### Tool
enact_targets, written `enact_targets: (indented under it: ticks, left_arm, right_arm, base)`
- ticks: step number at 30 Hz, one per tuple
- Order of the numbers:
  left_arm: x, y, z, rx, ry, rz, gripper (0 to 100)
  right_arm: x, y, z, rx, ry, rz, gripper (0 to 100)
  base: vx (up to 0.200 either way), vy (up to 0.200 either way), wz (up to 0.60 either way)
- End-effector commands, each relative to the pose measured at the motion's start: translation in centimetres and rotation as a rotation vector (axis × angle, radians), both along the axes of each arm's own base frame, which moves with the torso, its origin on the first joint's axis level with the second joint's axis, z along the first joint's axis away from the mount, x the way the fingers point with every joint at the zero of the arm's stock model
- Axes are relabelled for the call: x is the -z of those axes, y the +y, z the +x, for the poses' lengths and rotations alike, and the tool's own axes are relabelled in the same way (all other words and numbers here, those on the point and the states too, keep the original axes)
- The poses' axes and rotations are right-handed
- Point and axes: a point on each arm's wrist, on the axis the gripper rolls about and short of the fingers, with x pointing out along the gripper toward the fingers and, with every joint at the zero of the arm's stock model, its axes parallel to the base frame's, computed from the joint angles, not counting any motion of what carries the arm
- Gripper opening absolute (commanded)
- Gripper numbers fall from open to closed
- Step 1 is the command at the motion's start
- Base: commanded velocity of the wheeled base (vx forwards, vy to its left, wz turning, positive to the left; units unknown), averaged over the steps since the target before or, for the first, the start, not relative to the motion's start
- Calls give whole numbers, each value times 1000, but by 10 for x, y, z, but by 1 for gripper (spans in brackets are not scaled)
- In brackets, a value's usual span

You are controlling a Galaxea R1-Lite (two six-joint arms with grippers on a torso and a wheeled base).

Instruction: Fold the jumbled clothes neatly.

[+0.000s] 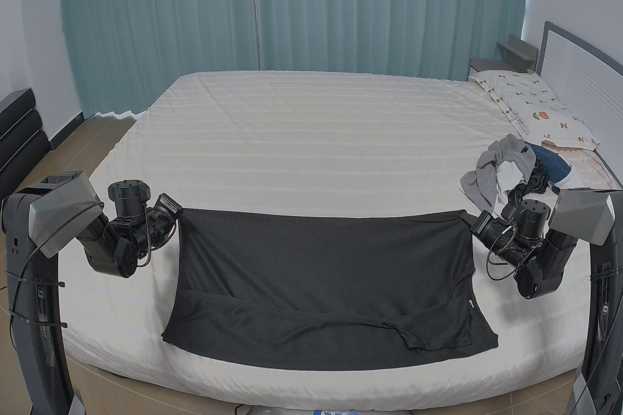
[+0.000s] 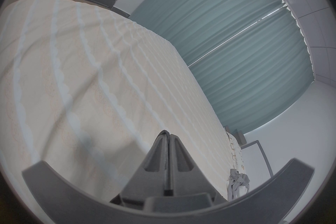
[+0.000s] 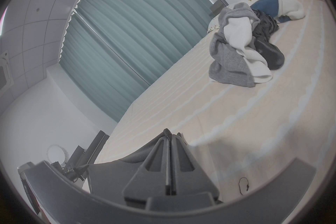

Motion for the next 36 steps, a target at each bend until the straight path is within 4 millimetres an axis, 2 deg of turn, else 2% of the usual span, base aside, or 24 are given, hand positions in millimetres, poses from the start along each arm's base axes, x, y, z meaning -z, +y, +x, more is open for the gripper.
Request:
enact_targets:
  ticks: [1,6,15,19,30,36]
  left_arm:
    - [-5,0,0,5,-11,-1,0]
    - [-5,0,0,37,-9,14,0]
    - [4,0,-9,53,29,42,0]
    - [10,-1,-14,54,52,33,0]
    - [7,1,-21,58,-2,59,0]
    - [12,1,-21,60,2,66,0]
  right_arm:
    - [-8,8,1,-24,-27,-17,0]
    - [-12,13,-1,-40,-20,-39,0]
    - [-9,8,-11,-18,19,-33,0]
    - [2,3,-16,-7,38,-30,0]
    - [-1,-1,-21,-11,3,-22,0]
    - [6,1,-27,-45,21,-17,0]
  base:
    - [0,0,0]
    - [0,0,0]
    - [0,0,0]
    - [0,0,0]
    - [0,0,0]
    - [0,0,0]
